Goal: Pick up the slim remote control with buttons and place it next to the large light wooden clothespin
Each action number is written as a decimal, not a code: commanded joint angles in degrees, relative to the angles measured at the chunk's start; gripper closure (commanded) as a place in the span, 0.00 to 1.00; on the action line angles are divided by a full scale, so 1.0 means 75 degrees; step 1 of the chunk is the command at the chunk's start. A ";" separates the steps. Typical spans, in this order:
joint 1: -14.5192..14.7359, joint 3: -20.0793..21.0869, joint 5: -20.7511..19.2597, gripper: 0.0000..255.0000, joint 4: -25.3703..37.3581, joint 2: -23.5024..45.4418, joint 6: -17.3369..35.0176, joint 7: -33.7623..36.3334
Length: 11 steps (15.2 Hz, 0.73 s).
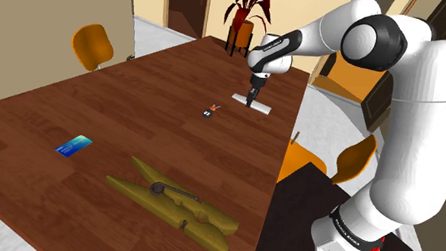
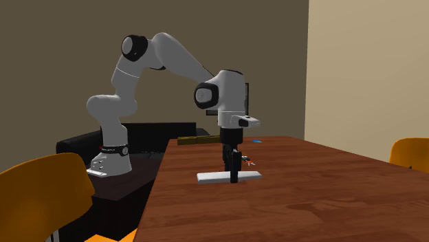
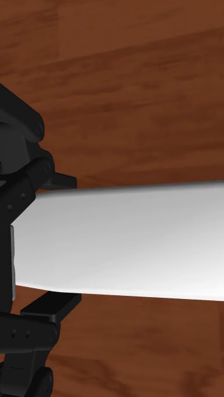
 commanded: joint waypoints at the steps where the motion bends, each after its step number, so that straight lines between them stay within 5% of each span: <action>1: 0.0017 -0.0018 -0.0029 1.00 0.0026 -0.0116 -0.0139 0.0021; 11: 0.0075 -0.0104 -0.0176 1.00 0.0255 -0.0684 -0.0927 0.0107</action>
